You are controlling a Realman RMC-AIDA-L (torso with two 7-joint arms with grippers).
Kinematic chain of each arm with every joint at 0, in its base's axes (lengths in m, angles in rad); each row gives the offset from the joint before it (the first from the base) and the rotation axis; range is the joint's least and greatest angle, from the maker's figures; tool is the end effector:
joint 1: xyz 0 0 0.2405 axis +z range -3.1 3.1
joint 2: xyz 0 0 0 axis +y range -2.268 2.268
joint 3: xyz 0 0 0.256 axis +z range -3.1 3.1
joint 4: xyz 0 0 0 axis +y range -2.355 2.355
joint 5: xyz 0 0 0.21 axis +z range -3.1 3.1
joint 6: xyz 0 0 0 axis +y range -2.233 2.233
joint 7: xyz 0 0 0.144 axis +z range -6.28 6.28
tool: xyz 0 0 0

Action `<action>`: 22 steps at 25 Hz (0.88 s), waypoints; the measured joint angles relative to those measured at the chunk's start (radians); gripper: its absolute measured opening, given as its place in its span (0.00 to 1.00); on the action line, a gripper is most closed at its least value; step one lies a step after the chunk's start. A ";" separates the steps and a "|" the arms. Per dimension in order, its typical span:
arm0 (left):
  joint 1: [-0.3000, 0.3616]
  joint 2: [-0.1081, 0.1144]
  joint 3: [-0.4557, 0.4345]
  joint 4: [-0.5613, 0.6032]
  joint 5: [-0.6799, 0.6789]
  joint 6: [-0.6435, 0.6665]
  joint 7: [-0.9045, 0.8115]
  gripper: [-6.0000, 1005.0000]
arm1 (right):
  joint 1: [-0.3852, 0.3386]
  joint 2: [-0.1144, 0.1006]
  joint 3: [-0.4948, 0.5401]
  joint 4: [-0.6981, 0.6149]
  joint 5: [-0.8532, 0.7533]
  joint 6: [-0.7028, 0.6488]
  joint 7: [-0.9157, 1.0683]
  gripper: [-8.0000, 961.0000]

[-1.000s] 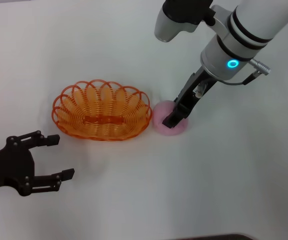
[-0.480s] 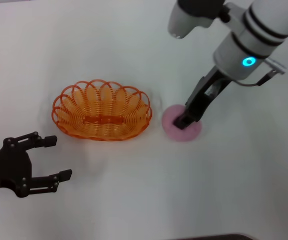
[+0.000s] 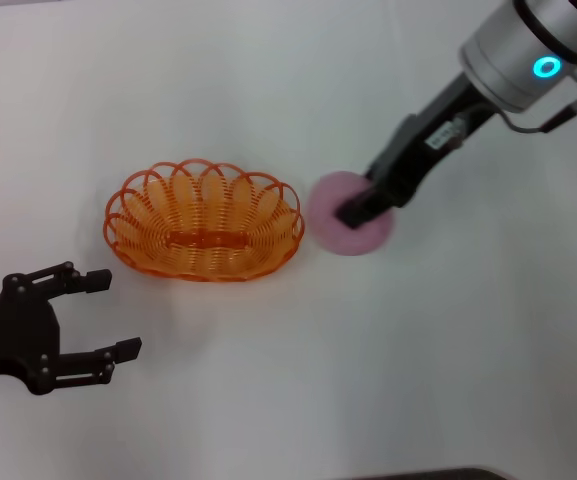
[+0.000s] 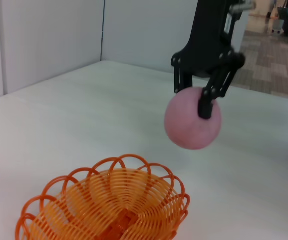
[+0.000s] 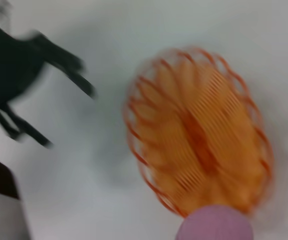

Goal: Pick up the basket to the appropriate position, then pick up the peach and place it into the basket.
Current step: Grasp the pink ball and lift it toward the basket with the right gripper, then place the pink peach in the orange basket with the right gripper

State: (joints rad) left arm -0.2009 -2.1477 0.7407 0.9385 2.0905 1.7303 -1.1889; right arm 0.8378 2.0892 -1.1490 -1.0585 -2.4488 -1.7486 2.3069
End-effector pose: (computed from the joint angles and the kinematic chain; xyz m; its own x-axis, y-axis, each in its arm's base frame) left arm -0.3136 0.2320 0.0072 0.8886 0.2628 0.3759 0.3503 -0.9179 -0.1864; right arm 0.1434 0.3611 -0.0118 0.8111 -0.5351 0.2362 -0.5348 -0.8420 -0.0709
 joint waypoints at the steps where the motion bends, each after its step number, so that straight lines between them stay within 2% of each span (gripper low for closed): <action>1: 0.000 0.000 -0.003 0.000 0.001 0.001 0.000 0.85 | 0.001 0.001 -0.005 -0.003 0.035 -0.001 -0.001 0.29; 5: 0.001 0.001 -0.005 0.000 0.000 0.003 0.000 0.85 | 0.011 0.008 -0.062 -0.005 0.146 0.023 0.000 0.30; 9: 0.001 0.002 -0.005 0.000 0.000 0.004 0.000 0.85 | 0.013 0.009 -0.144 0.003 0.229 0.129 0.010 0.30; 15: 0.002 0.000 -0.018 0.000 -0.001 0.007 0.000 0.85 | 0.007 0.011 -0.244 0.059 0.266 0.329 0.015 0.30; 22: 0.002 0.000 -0.031 0.000 -0.001 0.011 0.000 0.85 | 0.006 0.011 -0.321 0.093 0.278 0.400 -0.007 0.39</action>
State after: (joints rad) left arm -0.1993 -2.1476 0.7096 0.9388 2.0892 1.7418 -1.1888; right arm 0.8441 2.1001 -1.4695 -0.9657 -2.1712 -1.3482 2.2997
